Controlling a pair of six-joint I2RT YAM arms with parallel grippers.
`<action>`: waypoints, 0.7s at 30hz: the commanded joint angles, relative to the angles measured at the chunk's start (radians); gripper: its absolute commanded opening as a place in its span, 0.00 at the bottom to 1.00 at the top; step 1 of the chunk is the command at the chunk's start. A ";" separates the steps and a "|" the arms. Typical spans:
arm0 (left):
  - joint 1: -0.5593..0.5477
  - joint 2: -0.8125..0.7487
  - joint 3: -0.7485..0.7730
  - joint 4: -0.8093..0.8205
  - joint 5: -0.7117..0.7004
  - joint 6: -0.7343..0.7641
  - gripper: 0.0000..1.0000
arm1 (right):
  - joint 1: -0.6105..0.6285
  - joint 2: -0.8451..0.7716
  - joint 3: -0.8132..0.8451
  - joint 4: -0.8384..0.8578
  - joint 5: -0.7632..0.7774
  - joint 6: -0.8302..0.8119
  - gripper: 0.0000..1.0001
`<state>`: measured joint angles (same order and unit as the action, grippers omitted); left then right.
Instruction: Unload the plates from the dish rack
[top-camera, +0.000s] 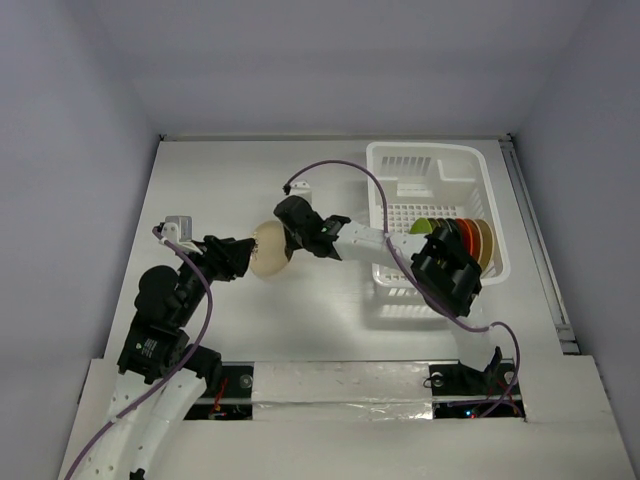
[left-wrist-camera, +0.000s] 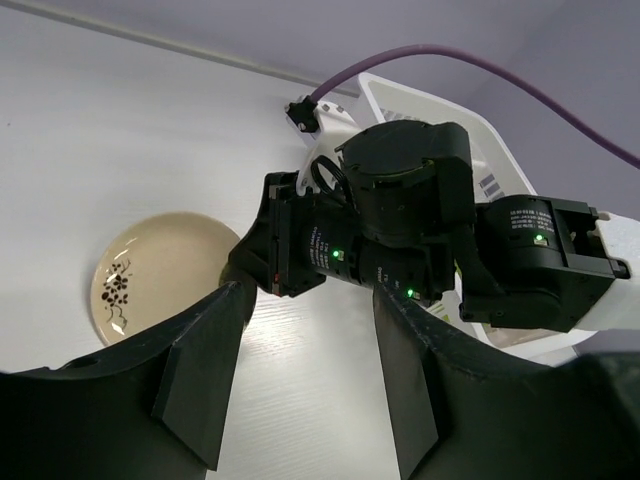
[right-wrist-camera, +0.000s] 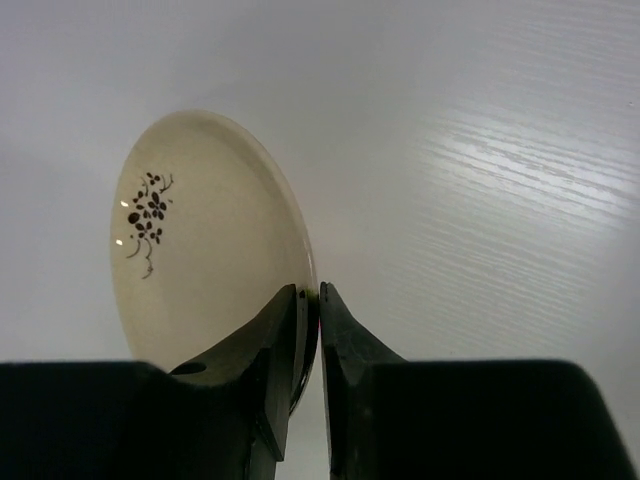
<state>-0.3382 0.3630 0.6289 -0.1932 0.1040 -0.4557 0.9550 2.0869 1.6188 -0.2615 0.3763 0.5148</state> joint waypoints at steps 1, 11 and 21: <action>0.004 0.002 -0.001 0.029 0.003 -0.009 0.51 | -0.004 0.009 -0.025 0.035 0.084 0.007 0.22; 0.004 0.004 -0.005 0.032 0.013 -0.009 0.52 | -0.004 -0.044 -0.076 -0.022 0.163 0.004 0.33; 0.004 0.001 -0.006 0.037 0.023 -0.005 0.50 | -0.047 -0.559 -0.316 -0.120 0.314 -0.030 0.00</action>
<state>-0.3382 0.3645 0.6289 -0.1925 0.1085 -0.4580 0.9421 1.7229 1.3430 -0.3435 0.5617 0.4908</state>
